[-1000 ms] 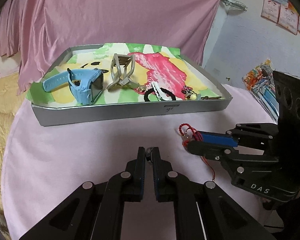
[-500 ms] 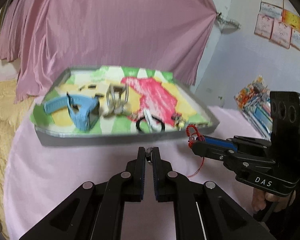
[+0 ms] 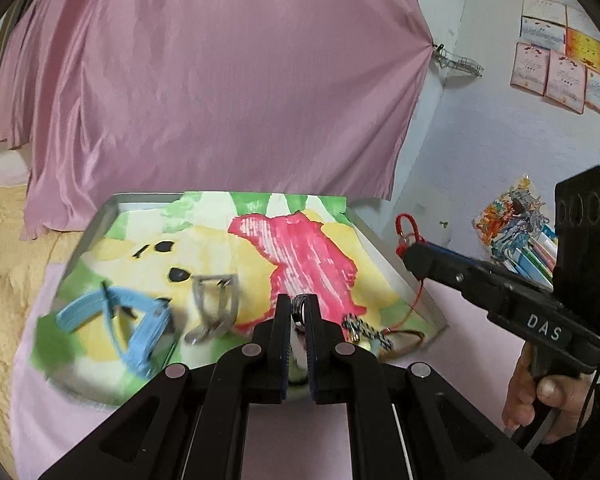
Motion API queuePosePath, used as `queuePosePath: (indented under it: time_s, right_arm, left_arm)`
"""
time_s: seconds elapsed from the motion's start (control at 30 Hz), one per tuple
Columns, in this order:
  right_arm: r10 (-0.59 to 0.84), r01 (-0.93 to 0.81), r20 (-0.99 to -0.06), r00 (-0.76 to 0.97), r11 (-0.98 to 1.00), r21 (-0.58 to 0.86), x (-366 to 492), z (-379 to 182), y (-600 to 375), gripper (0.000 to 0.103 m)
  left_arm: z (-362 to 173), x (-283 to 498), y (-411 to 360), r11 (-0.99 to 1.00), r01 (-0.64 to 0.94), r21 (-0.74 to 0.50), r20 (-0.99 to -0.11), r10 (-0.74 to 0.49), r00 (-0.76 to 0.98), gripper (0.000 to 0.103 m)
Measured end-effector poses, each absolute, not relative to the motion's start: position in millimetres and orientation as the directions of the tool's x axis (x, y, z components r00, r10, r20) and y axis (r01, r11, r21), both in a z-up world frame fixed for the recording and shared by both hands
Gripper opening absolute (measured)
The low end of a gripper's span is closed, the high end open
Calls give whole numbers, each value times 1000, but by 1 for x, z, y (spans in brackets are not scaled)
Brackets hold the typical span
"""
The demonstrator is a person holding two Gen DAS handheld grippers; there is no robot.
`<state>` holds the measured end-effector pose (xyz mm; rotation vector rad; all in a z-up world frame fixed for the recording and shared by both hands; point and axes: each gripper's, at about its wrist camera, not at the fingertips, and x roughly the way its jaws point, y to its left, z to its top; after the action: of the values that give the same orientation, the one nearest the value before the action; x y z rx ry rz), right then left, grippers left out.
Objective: Organize jewelry
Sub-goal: 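Carry the ring and red string into the tray and open both tools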
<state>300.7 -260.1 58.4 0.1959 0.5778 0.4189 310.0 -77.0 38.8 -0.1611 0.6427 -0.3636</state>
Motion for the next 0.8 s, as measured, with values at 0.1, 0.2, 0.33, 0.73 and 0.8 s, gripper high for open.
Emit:
queuePosePath:
  time_s: [0.1, 0.2, 0.33, 0.73, 0.8]
  right_arm:
    - [415, -291, -513, 751, 906, 306, 322, 50, -265, 11]
    - [396, -254, -555, 731, 914, 318, 338, 36, -268, 11]
    - [387, -221, -607, 695, 917, 331, 350, 15, -270, 11]
    - [379, -199, -689, 618, 923, 329, 364, -17, -264, 14]
    - [375, -195, -694, 614, 925, 327, 366, -19, -263, 18]
  left_arm:
    - [35, 326, -84, 926, 277, -257, -576, -377, 726, 7]
    - [28, 343, -91, 932, 261, -252, -606, -362, 709, 7]
    - [14, 354, -95, 936, 245, -253, -649, -352, 675, 7]
    - [-4, 359, -98, 937, 240, -253, -694, -349, 630, 7]
    - [-5, 360, -97, 940, 233, -251, -697, -342, 630, 7]
